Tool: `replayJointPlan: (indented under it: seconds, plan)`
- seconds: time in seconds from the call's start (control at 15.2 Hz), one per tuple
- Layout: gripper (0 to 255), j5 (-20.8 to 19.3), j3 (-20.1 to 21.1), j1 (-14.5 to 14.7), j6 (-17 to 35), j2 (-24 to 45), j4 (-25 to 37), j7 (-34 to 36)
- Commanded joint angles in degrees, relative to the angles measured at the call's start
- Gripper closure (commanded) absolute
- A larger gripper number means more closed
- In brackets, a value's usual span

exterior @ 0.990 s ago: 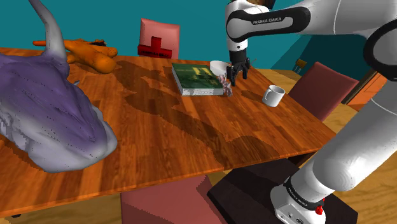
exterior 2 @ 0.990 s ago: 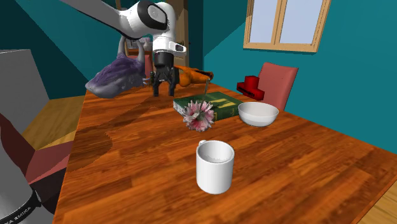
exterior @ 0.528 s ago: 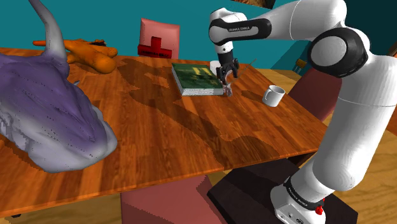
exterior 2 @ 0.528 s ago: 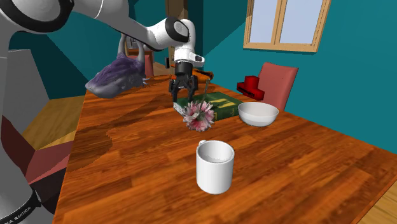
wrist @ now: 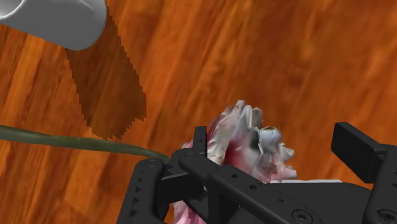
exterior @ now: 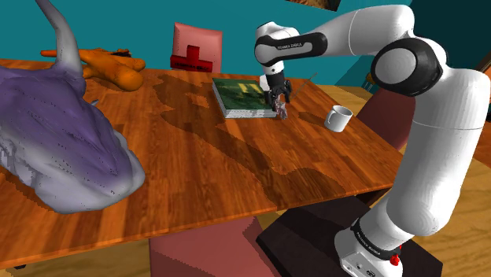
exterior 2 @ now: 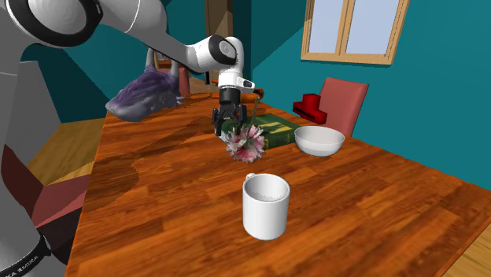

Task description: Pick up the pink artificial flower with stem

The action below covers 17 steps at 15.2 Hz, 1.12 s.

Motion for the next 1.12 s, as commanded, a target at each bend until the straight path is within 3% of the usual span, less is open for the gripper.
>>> replayJointPlan:
  seconds: [0.0, 0.07, 0.66, 1.06]
  plan:
    - [0, 0.00, 0.01, -0.02, 0.62, -0.04, -0.64, 0.16]
    - [255, -0.01, 0.01, -0.02, 0.59, 0.08, -0.49, 0.15]
    - [255, -0.01, 0.01, -0.02, 0.62, -0.03, -0.64, 0.17]
    - [255, 0.00, -0.01, 0.14, -3.36, -1.00, 2.51, -0.88]
